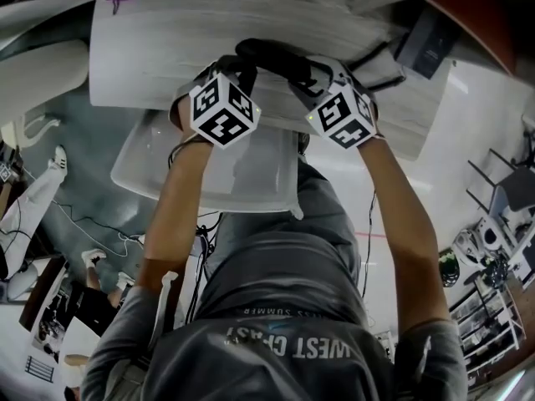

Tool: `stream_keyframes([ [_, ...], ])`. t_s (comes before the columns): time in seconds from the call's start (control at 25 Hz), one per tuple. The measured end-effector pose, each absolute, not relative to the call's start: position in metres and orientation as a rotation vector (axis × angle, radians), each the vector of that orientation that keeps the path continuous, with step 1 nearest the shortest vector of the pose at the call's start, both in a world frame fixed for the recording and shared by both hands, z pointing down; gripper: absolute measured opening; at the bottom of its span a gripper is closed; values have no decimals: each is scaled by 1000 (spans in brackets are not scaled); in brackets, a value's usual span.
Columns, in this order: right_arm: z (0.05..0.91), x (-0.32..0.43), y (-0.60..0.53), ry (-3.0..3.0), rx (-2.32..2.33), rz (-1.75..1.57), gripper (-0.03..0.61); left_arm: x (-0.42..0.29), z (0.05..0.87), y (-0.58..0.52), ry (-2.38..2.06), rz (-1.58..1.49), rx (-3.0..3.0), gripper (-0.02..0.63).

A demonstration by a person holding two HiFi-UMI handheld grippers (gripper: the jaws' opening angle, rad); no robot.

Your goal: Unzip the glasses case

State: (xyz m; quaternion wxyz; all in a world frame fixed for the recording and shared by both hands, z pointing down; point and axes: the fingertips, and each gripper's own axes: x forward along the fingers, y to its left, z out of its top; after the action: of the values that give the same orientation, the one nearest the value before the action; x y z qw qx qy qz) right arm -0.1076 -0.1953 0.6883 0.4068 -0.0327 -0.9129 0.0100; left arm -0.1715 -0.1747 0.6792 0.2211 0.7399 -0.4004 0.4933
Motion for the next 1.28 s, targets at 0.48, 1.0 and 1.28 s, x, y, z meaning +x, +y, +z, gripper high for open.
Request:
stream_keyframes([
  [0.48, 705, -109, -183, -2161, -19, -95, 219, -127, 666, -167, -1006, 1240, 2078, 0],
  [1.0, 726, -104, -193, -2073, 60, -175, 213, -91, 696, -177, -1006, 1060, 2090, 15],
  [1.28, 722, -110, -193, -2094, -15, -344, 233, -113, 692, -172, -974, 899, 2081, 17],
])
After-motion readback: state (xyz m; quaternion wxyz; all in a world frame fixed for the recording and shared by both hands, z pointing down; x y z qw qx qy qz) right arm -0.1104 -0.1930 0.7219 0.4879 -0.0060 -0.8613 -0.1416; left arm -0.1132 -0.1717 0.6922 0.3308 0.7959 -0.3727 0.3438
